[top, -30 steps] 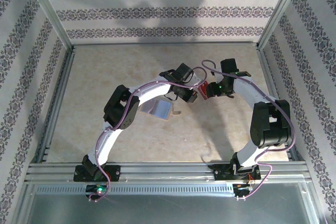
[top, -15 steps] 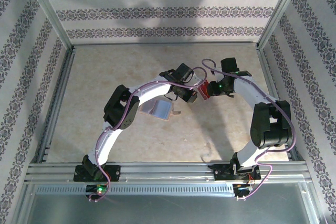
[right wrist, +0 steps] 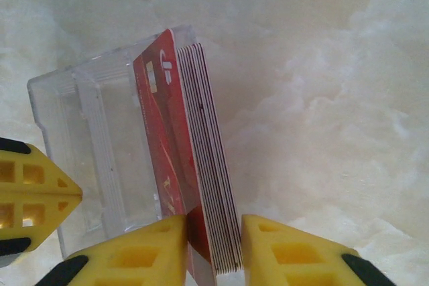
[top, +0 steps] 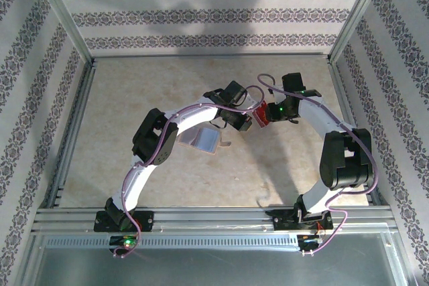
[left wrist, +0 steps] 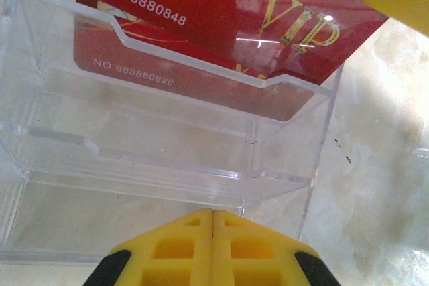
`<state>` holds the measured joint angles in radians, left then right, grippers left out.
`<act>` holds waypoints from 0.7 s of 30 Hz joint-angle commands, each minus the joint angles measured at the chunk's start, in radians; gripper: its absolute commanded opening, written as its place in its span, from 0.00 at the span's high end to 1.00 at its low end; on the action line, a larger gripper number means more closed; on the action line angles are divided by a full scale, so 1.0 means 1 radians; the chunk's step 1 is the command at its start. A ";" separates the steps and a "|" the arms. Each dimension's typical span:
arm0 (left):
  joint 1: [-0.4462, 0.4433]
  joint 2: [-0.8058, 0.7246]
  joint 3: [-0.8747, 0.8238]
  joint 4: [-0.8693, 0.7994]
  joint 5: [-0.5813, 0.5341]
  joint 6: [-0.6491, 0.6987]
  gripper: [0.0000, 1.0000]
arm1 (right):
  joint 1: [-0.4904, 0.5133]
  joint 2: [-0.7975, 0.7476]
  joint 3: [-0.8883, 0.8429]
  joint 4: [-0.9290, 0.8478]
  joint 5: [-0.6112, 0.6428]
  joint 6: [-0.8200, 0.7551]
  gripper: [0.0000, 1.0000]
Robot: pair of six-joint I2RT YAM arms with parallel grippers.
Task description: Put the credit cards into the card holder
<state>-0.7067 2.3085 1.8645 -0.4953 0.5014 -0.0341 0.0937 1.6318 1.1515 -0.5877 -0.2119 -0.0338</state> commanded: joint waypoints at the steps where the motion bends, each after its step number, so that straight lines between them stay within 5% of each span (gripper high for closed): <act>1: 0.015 0.081 -0.031 -0.068 -0.058 0.012 1.00 | -0.017 -0.019 0.028 -0.003 0.028 -0.015 0.75; 21: 0.015 0.079 -0.032 -0.069 -0.055 0.006 1.00 | -0.015 -0.067 0.016 0.015 -0.061 -0.018 0.94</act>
<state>-0.7067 2.3089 1.8645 -0.4953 0.5014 -0.0341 0.0937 1.5936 1.1519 -0.5873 -0.2638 -0.0410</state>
